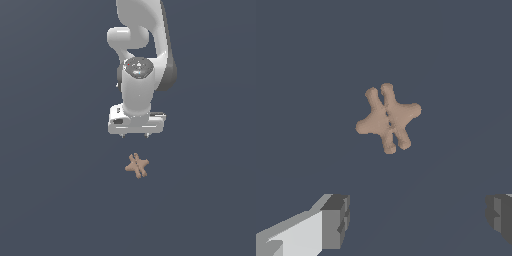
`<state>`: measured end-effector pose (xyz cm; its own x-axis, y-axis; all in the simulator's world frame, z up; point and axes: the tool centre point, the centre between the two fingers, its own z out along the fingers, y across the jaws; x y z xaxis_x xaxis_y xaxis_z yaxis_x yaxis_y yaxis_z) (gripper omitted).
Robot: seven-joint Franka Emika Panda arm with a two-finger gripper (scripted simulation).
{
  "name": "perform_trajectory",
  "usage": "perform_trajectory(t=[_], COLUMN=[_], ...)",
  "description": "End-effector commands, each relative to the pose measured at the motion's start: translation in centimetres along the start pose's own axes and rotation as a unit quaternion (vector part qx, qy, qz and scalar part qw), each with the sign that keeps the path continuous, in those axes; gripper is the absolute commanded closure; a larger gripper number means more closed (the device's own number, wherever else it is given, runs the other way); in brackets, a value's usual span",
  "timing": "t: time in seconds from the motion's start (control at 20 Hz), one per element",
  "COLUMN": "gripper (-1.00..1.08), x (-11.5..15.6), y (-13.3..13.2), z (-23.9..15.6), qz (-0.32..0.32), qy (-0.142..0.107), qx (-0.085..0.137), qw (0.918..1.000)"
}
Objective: Pick up the object and move it to a goal position.
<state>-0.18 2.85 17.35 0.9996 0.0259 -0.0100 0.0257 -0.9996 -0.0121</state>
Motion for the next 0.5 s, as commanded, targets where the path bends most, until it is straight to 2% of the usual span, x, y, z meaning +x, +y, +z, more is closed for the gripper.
perform_trajectory(t=[0.0,0.45], gripper=[-0.92,-0.92], x=[0.0,-1.2], y=[0.0,-3.4], z=[0.0,1.0], qz=[0.0,-0.033], qy=[0.0,-0.022], qx=[0.0,0.002], qw=[1.0,0.9992])
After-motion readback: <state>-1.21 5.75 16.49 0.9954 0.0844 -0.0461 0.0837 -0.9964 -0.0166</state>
